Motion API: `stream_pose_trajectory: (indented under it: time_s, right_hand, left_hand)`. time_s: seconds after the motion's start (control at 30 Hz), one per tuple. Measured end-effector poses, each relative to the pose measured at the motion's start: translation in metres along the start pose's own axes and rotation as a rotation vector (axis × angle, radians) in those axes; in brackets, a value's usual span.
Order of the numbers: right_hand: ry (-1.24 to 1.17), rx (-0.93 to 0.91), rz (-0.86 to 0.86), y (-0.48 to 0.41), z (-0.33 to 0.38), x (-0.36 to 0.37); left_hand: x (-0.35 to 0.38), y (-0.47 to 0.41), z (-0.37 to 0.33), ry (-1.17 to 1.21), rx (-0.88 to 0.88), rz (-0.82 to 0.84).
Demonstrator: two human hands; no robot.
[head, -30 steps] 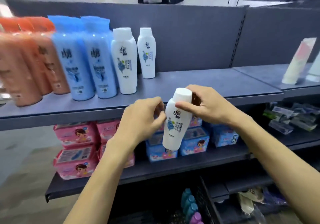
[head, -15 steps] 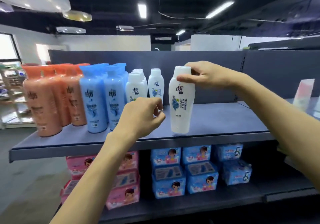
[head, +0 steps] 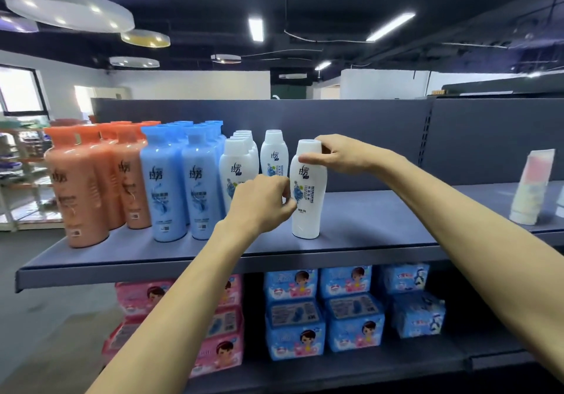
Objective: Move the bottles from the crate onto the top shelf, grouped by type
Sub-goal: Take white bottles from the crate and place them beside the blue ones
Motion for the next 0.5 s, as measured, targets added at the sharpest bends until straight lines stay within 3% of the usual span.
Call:
stream_pose_trajectory:
  time_s: [0.23, 0.5]
  right_hand:
    - [-0.144, 0.119, -0.237, 0.042, -0.026, 0.04]
    - [-0.172, 0.25, -0.234, 0.075, -0.042, 0.104]
  left_hand:
    - [0.022, 0.009, 0.012, 0.018, 0.004, 0.028]
    - [0.044, 0.022, 0.03, 0.039, -0.035, 0.072]
Point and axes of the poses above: each hand's wrist, its own y-axis away from the middle knuckle, its own x-axis out of the palm, z = x × y, the point moved 9 cm from there along -y, towards the middle knuckle, and after that the axes turned 6 degrees about -x, right-handed, at the moved point
